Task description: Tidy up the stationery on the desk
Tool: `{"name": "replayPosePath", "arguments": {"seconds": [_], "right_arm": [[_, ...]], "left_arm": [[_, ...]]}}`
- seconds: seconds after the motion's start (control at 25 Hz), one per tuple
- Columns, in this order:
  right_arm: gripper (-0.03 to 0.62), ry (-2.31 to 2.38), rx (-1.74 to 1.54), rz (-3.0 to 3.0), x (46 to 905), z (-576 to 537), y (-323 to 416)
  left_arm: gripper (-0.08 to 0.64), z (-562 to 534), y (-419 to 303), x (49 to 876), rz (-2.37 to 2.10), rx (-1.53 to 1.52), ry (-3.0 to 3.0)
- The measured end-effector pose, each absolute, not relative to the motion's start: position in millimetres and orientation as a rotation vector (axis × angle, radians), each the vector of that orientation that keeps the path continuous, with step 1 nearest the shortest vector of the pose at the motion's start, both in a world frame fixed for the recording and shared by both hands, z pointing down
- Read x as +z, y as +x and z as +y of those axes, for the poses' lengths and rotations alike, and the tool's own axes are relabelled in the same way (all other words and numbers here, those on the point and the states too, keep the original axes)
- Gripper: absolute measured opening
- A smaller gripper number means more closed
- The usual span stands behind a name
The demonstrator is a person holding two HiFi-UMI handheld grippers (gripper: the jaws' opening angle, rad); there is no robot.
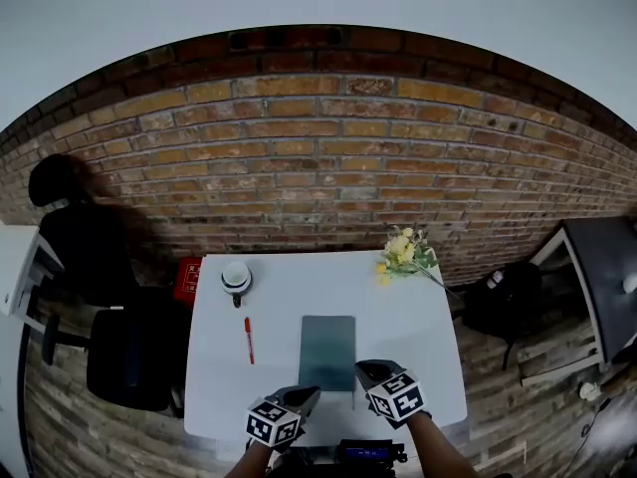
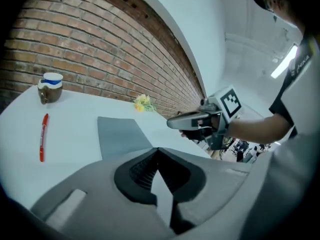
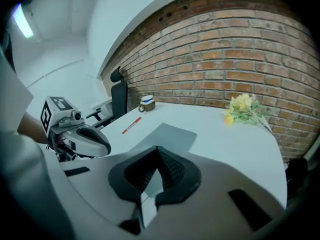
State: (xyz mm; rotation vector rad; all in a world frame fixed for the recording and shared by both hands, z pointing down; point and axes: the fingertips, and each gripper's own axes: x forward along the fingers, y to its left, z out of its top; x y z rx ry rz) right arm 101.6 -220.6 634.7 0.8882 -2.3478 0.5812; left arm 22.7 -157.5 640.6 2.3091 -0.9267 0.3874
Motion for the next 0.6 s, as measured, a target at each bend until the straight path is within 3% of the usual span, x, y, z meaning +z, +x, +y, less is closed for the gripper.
{"name": "replayPosePath", "arguments": {"seconds": [0.52,0.6], "right_arm": [[0.011,1.054,0.827,-2.245,656,-219,126],[0.037,1.046,0.860,-2.228,665,-220,124]], "left_arm": [[0.012,-185,-29,677,-1.118,0.602,2.192],[0.012,-187,-31,687,-1.124,0.636,2.165]]}}
